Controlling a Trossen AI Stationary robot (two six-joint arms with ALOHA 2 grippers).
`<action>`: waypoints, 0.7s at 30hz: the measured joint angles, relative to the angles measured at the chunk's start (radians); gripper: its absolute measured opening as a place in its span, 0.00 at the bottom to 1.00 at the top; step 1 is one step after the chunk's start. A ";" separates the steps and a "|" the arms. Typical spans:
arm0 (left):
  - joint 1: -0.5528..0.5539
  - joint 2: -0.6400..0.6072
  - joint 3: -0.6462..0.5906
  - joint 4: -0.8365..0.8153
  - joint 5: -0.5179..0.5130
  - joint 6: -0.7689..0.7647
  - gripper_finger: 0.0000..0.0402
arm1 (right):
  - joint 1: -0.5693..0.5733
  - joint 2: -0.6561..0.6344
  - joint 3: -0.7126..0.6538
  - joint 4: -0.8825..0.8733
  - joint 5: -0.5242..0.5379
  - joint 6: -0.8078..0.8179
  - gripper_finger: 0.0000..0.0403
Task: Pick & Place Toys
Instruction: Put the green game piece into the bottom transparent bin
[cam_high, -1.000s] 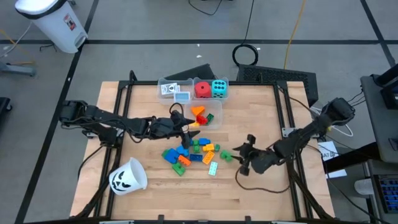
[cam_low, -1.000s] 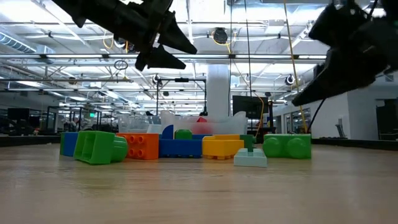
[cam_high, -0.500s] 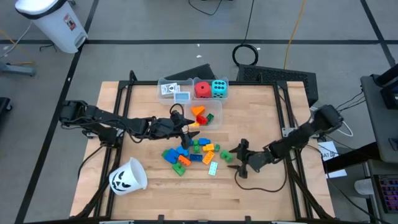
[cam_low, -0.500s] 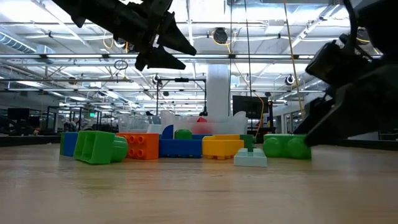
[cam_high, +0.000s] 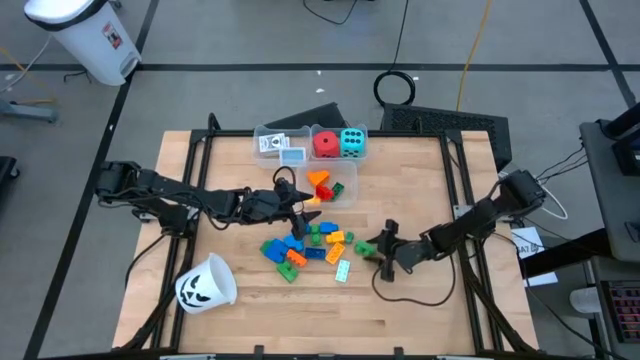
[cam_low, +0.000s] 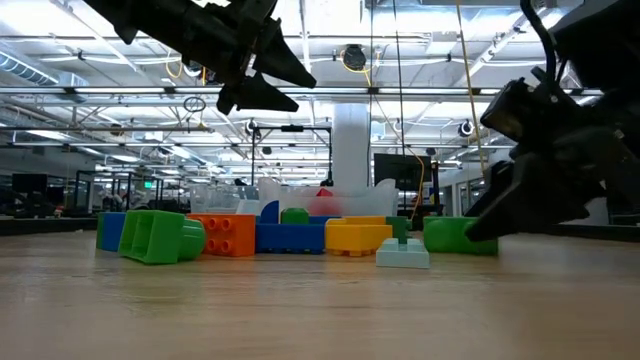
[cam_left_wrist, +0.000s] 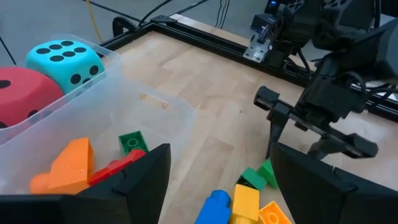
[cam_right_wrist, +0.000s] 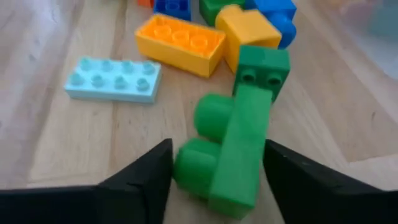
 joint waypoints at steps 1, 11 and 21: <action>0.000 0.000 0.000 0.000 0.000 -0.001 0.70 | 0.000 -0.015 0.000 -0.018 0.000 0.000 0.46; -0.001 0.037 0.001 0.030 0.002 -0.020 0.69 | 0.000 -0.063 -0.002 -0.113 -0.053 0.000 0.17; 0.000 0.114 0.000 0.135 0.072 -0.042 0.71 | 0.002 -0.154 -0.001 -0.135 -0.078 -0.056 0.01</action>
